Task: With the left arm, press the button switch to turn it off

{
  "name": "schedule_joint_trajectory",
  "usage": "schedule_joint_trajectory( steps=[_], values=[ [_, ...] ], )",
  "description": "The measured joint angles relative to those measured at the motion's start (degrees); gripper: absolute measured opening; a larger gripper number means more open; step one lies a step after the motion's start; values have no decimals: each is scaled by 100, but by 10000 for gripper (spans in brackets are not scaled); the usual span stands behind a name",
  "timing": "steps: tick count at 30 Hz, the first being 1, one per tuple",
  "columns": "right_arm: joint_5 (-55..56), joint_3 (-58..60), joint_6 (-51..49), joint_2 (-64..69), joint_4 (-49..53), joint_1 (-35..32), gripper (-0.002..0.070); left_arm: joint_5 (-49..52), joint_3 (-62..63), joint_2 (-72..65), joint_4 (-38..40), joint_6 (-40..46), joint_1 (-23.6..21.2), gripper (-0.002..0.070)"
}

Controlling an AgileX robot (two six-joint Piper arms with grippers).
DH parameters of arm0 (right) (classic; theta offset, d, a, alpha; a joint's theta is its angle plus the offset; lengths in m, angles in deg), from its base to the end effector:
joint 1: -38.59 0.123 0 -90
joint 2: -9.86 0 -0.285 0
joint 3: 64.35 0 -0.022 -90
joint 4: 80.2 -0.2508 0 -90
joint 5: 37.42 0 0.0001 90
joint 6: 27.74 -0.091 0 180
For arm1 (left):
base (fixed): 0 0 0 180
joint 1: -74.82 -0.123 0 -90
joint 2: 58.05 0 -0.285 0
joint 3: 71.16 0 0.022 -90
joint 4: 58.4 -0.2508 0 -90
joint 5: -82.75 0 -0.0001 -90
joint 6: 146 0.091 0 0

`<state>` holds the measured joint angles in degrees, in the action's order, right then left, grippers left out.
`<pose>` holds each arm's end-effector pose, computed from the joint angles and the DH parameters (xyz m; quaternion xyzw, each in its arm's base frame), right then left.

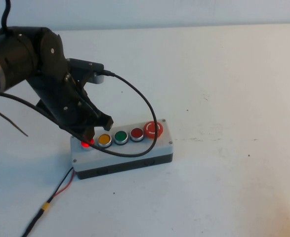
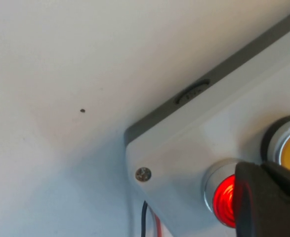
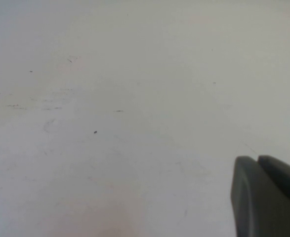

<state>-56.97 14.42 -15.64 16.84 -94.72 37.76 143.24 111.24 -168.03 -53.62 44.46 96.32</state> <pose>0.0534 0.0069 0.1750 -0.0088 0.7915 0.0374 0.6099 0.3343 -0.1388 0.2473 0.2576 0.9599 -0.0480 0.0997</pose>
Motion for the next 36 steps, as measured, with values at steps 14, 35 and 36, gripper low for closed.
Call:
schedule_joint_trajectory(
  steps=[14, 35, 36],
  values=[
    [0, 0, 0, 0, 0, 0, -16, -722, -357, 1432, -49, 13, 56, -2],
    [0, 0, 0, 0, 0, 0, -16, -2516, -4202, 7321, -1120, -1386, 74, -2],
    [0, 0, 0, 0, 0, 0, -16, -2504, -4229, 7377, -1203, -1422, 74, -2]
  ],
)
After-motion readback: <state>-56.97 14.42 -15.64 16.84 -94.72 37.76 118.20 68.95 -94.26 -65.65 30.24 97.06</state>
